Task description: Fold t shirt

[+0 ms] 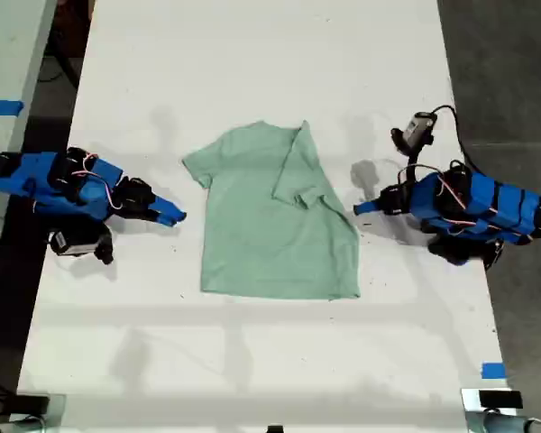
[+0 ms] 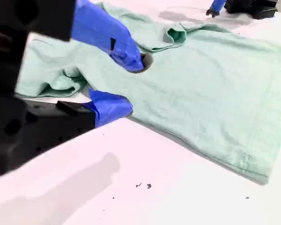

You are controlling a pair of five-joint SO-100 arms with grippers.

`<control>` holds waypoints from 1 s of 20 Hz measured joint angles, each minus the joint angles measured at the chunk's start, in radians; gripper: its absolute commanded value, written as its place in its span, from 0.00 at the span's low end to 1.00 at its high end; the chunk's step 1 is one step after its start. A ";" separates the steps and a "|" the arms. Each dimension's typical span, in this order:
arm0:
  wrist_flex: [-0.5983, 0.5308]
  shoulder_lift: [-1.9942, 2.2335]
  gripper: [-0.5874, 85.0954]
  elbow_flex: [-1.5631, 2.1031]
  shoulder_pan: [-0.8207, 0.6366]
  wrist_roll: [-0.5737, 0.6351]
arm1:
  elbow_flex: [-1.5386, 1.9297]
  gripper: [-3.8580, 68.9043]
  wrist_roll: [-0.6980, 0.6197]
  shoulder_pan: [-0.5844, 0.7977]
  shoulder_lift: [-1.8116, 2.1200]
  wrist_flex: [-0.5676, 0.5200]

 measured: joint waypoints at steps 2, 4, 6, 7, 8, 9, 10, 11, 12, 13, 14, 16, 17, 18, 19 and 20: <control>-0.052 0.005 0.00 0.000 -0.035 -0.011 | 0.000 0.12 0.005 -0.017 0.000 0.000; -0.118 0.006 0.00 -0.009 -0.192 -0.014 | 0.000 0.12 0.005 -0.026 0.000 0.000; -0.046 -0.014 0.00 -0.081 -0.244 -0.015 | 0.000 0.12 0.006 -0.023 0.000 0.000; -0.012 -0.071 0.00 -0.123 -0.270 -0.015 | 0.000 0.12 0.008 -0.028 0.000 0.000; 0.012 -0.158 0.00 -0.193 -0.296 -0.014 | 0.000 0.12 0.008 -0.029 0.000 0.000; 0.034 -0.264 0.00 -0.276 -0.325 -0.006 | 0.000 0.12 0.009 -0.029 0.000 0.000; 0.051 -0.390 0.00 -0.374 -0.353 0.014 | 0.000 0.12 0.009 -0.029 0.000 0.000; 0.078 -0.531 0.02 -0.469 -0.388 0.037 | 0.000 0.12 0.009 -0.029 0.000 0.000; 0.097 -0.676 0.07 -0.566 -0.433 0.077 | 0.000 0.12 0.009 -0.029 0.000 0.000; 0.126 -0.816 0.13 -0.660 -0.485 0.118 | 0.000 0.12 0.009 -0.029 0.000 0.000; 0.163 -0.946 0.17 -0.753 -0.537 0.156 | 0.000 0.12 0.009 -0.029 0.000 0.000; 0.169 -1.200 0.20 -0.884 -0.660 0.256 | 0.000 0.12 0.009 -0.029 0.000 0.000; 0.152 -1.308 0.21 -0.919 -0.723 0.314 | 0.000 0.12 0.009 -0.029 0.000 0.000; 0.135 -1.396 0.21 -0.946 -0.779 0.370 | 0.000 0.12 0.009 -0.029 0.000 0.000; 0.120 -1.463 0.21 -0.969 -0.831 0.419 | 0.000 0.12 0.009 -0.032 0.000 0.000; 0.101 -1.513 0.21 -0.986 -0.874 0.460 | 0.000 0.12 0.009 -0.034 0.000 0.000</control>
